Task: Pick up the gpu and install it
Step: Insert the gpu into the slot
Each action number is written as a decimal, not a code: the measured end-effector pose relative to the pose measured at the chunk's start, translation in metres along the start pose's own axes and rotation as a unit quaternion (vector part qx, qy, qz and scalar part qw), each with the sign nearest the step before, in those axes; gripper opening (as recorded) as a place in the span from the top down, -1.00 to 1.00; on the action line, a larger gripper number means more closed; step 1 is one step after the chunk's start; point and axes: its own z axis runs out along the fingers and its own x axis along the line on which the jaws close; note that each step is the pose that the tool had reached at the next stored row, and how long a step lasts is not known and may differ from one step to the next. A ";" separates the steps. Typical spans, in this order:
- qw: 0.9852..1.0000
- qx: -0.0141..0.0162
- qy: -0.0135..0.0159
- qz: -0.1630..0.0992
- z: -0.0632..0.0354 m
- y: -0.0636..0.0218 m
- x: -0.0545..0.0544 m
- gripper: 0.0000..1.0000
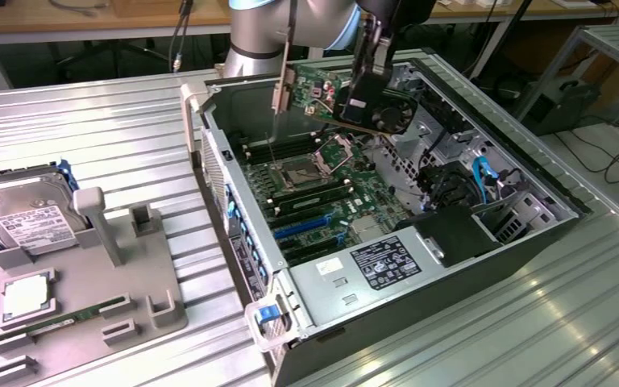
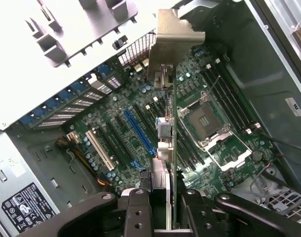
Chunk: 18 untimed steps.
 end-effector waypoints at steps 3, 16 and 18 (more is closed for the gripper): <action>1.000 0.000 0.001 -0.018 0.0000 0.0001 0.000 0.44; 0.995 0.000 0.005 -0.098 0.0000 0.0004 0.000 0.44; 0.994 0.000 0.005 -0.108 0.0000 0.0004 0.000 0.44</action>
